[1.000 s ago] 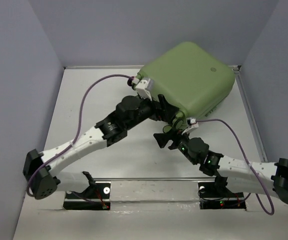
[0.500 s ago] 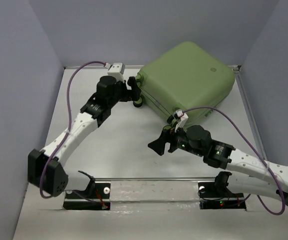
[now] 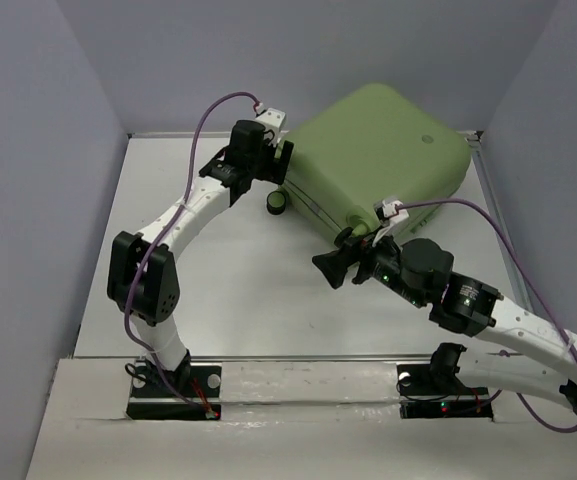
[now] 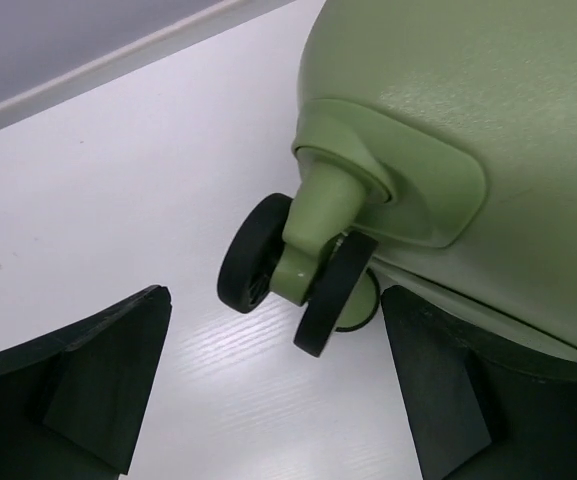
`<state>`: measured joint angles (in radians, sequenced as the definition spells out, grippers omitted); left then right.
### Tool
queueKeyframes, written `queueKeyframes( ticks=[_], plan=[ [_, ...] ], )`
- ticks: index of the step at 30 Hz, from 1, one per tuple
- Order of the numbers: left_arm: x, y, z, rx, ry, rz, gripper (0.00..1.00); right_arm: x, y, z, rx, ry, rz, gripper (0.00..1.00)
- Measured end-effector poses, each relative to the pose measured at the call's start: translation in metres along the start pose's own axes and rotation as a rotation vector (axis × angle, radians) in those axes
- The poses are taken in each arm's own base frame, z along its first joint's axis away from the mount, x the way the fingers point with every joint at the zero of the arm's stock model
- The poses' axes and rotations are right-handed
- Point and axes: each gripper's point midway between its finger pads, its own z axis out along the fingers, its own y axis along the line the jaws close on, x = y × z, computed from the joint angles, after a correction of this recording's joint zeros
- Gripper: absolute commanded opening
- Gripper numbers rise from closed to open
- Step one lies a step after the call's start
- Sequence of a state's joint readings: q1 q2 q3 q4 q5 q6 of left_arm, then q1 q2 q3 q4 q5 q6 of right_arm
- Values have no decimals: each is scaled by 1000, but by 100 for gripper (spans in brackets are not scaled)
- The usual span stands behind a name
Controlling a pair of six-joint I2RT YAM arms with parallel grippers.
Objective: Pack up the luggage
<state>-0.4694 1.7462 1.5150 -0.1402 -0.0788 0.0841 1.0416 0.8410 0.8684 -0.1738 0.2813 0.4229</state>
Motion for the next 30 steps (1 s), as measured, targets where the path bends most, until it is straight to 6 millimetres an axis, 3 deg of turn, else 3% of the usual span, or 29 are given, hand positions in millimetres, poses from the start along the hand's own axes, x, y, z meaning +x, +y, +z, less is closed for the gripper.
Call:
queueKeyframes(
  ticks=[7,13,17,18,20,21,23,24,25,27,30],
  plan=[
    [9,11,20,-42,64,129,98,-2,-20,-8,82,-22,-6,100],
    [11,4,46,12,91,185,84,-14,-42,-12,177,-71,-2,98],
    [10,3,50,40,99,199,62,-21,-81,-10,306,-92,7,95],
    [8,1,52,50,96,200,41,-23,-97,-9,346,-96,18,92],
    [7,-3,54,75,97,209,17,-25,-125,-10,428,-98,32,85],
    [6,-4,54,85,95,220,6,-26,-138,-11,470,-100,40,75],
    [5,-5,54,97,93,218,6,-29,-159,-14,534,-109,50,43],
    [6,-5,54,100,93,214,6,-31,-171,-15,570,-113,57,18],
    [6,-6,54,105,92,208,6,-33,-183,-17,601,-116,75,10],
    [8,-7,56,108,87,195,6,-32,-204,-19,650,-108,91,7],
    [8,-9,54,117,47,154,6,-34,-250,-30,765,-114,155,7]
  ],
)
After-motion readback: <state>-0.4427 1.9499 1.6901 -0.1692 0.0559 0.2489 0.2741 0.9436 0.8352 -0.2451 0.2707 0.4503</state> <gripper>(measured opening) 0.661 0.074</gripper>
